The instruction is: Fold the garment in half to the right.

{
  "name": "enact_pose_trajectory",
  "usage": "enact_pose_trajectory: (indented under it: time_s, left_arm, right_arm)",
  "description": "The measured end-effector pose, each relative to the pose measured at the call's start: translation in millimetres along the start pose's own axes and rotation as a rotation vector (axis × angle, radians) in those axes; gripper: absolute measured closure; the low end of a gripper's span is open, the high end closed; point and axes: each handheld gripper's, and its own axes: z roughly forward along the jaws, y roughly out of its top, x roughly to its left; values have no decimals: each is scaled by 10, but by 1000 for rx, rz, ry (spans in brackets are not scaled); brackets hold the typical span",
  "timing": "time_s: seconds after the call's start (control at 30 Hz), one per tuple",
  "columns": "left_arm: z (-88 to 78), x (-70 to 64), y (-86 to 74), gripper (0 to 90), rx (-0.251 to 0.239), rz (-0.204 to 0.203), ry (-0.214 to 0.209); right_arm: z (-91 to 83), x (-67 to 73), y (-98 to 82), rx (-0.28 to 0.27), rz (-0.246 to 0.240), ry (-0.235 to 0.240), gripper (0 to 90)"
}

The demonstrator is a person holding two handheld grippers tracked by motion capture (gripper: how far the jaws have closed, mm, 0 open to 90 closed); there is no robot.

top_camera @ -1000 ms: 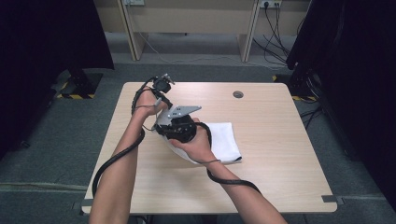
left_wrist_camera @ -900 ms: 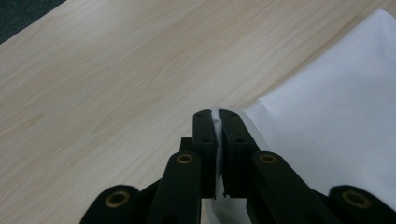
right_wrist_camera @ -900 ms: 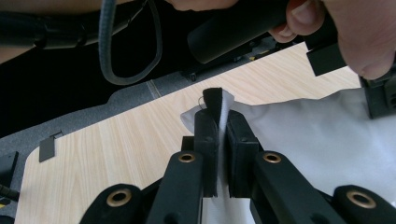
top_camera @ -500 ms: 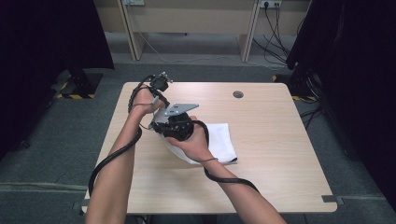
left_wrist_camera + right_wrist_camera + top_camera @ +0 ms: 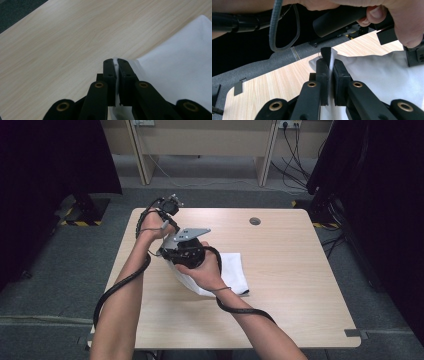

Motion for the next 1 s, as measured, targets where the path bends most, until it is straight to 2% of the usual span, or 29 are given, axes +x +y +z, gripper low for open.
enact_pose_trajectory:
  time_s: [1.0]
  left_arm:
    - [-155,118,-42,854,22,-7,38]
  right_arm:
    - [83,90,140,-30,-1,9,854]
